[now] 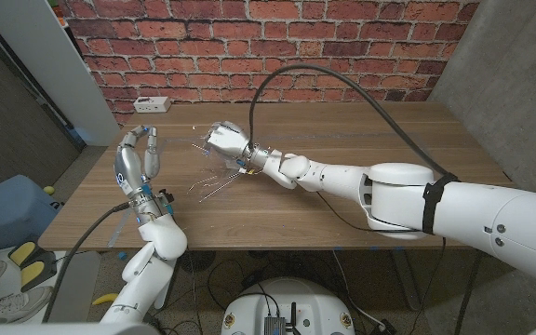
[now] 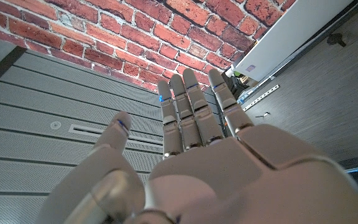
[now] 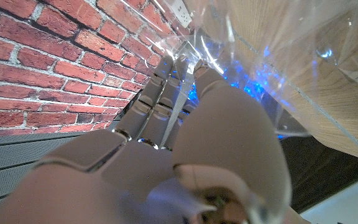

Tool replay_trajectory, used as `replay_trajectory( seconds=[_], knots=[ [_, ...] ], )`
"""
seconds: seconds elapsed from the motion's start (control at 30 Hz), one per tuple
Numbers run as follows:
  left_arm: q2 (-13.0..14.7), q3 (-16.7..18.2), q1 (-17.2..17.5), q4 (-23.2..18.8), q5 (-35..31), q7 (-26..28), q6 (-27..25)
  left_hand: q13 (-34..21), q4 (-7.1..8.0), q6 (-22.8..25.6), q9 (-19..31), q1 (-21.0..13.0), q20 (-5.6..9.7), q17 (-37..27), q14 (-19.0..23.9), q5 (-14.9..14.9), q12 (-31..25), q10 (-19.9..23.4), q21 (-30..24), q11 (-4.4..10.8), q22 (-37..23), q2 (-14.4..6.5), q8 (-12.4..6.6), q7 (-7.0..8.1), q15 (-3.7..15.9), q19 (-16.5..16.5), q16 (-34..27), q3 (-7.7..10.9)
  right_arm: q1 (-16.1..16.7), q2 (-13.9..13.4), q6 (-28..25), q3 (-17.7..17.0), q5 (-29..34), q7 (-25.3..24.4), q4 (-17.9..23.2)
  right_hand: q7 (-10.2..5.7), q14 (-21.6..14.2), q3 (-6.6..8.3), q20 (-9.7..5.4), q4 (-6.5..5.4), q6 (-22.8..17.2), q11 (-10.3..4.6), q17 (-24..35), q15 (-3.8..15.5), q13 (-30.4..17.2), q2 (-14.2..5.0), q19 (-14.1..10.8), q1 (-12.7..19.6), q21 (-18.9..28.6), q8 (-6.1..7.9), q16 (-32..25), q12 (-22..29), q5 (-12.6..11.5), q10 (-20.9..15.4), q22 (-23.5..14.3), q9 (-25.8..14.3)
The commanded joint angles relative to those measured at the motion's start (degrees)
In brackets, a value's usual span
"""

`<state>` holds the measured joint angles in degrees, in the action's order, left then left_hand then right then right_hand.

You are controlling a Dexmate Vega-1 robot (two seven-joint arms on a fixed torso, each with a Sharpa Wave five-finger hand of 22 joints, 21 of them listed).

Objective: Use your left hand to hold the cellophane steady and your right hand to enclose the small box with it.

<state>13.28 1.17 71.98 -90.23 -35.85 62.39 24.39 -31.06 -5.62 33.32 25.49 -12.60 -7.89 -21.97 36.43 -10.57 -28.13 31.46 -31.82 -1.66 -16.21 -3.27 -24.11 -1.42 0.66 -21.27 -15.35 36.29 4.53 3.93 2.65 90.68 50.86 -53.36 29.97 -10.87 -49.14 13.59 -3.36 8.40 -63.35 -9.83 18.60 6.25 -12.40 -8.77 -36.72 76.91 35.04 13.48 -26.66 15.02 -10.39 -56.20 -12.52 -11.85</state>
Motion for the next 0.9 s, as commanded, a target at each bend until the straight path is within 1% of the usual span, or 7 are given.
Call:
replay_trajectory(
  seconds=[0.03, 0.3, 0.37, 0.5, 0.63, 0.73, 0.9],
  knots=[
    [3.5, -2.8, 1.2, -0.3, 6.7, -0.9, 5.6, 0.3, 0.01, -1.1, -0.3, 0.5, -0.48, 0.4, -0.7, 0.3, 0.9, -0.7, -0.2, -0.15, 0.1, 0.0, 0.82, 0.73, 0.07, 0.2, 0.5, -0.23, 0.8, 3.9, 3.6, 1.9, 0.7, 1.3, -4.4, -0.11, -0.3, -0.08, -7.83, -0.03, -0.5, -0.27, -0.1, 7.7, -0.1, -0.56, 0.4, 0.4, 0.5, -0.15, 0.5, -0.5, 0.0, -0.2, 0.1, -0.3],
    [8.0, -4.9, 1.3, -1.5, 14.1, -5.7, 1.9, 1.3, -0.32, -4.7, -1.3, 1.0, -0.96, 1.8, -2.8, 0.1, 2.7, -2.5, -0.2, -0.33, 0.6, -0.1, 3.01, 1.2, -0.4, 0.1, 2.0, -0.03, 1.1, 4.0, 3.5, 2.7, 0.1, 5.4, -2.2, -0.56, 1.9, -0.1, -7.86, -0.28, 1.3, -0.58, -1.4, 7.68, -0.1, -1.11, 2.4, 0.6, 1.7, -1.36, 2.7, -2.1, -0.1, 1.7, 0.5, -0.3],
    [9.1, -5.4, 1.0, -1.5, 16.0, -7.4, 1.0, 1.5, -0.34, -5.4, -1.6, 1.2, -1.03, 2.2, -2.9, 0.1, 3.1, -2.7, -0.2, -0.36, 0.7, -0.1, 3.47, 1.25, -0.39, 0.2, 2.1, 0.0, 1.0, 1.3, 2.4, 2.2, -0.3, 10.1, 3.3, -1.06, 4.7, 0.31, -7.53, -0.55, 5.2, -0.94, -2.7, 7.65, 0.0, -1.29, 4.8, 0.8, 3.1, -2.38, 5.3, -3.6, -0.2, 5.2, 1.2, -0.2],
    [11.3, -6.3, 0.1, -1.6, 19.4, -11.0, -1.4, 2.1, -0.38, -7.3, -2.4, 1.7, -1.33, 3.1, -4.2, 0.0, 4.1, -3.6, 0.1, -0.64, 1.2, -0.1, 4.9, 1.38, -0.75, 0.9, 2.8, -0.02, 1.5, -1.3, 0.1, 1.2, -0.1, 15.2, 8.9, -1.36, 10.8, 0.7, -5.75, -1.35, 18.2, -1.37, -4.2, 7.48, 0.4, -1.08, 7.2, -1.4, 5.0, -2.91, 10.1, -4.6, -0.8, 18.8, 2.1, 0.0],
    [13.7, -7.3, -0.8, -2.0, 22.0, -14.8, -4.4, 2.9, -0.37, -8.7, -3.5, 2.4, -1.75, 4.2, -6.0, 0.0, 5.7, -5.3, 0.9, -1.0, 1.7, 0.1, 6.31, 1.62, -0.99, 2.5, 3.6, -0.17, 2.0, -2.9, -1.1, 0.1, 0.4, 17.9, 11.9, -1.47, 13.1, 0.06, -5.28, -1.91, 22.7, -1.45, -3.8, 7.36, 0.8, -0.87, 8.1, -3.4, 5.0, -2.85, 10.8, -4.6, -1.1, 25.1, 2.3, 0.2],
    [16.0, -8.0, -1.4, -2.7, 24.2, -18.6, -7.2, 4.1, -0.4, -9.6, -5.2, 3.5, -2.97, 5.7, -8.3, 0.1, 7.0, -5.6, 2.1, -0.92, 2.6, 0.6, 7.98, 2.04, -1.41, 4.7, 4.3, -0.55, 2.2, -4.1, -1.7, -0.5, 0.9, 20.9, 14.4, -1.53, 15.3, -1.54, -4.6, -3.05, 25.5, -0.79, -4.2, 7.06, 1.0, 0.23, 8.4, -6.9, 4.5, -3.0, 11.9, -4.8, -1.3, 28.8, 2.5, 0.4],
    [19.3, -9.2, -2.0, -4.3, 26.7, -23.4, -12.0, 7.0, 0.11, -10.3, -8.6, 6.0, -2.88, 8.7, -13.9, 0.7, 9.8, -6.0, 5.6, -0.23, 4.3, 1.3, 10.64, 2.77, -1.11, 11.0, 5.0, -1.49, 2.7, -5.4, -1.8, -2.3, 0.5, 25.0, 16.8, -1.72, 18.6, -6.57, -2.08, -7.48, 30.8, 0.94, -5.3, 6.15, 1.2, 3.82, 8.6, -18.0, 2.6, -3.28, 13.8, -4.5, -2.8, 32.4, 2.7, 0.7]
  ],
)
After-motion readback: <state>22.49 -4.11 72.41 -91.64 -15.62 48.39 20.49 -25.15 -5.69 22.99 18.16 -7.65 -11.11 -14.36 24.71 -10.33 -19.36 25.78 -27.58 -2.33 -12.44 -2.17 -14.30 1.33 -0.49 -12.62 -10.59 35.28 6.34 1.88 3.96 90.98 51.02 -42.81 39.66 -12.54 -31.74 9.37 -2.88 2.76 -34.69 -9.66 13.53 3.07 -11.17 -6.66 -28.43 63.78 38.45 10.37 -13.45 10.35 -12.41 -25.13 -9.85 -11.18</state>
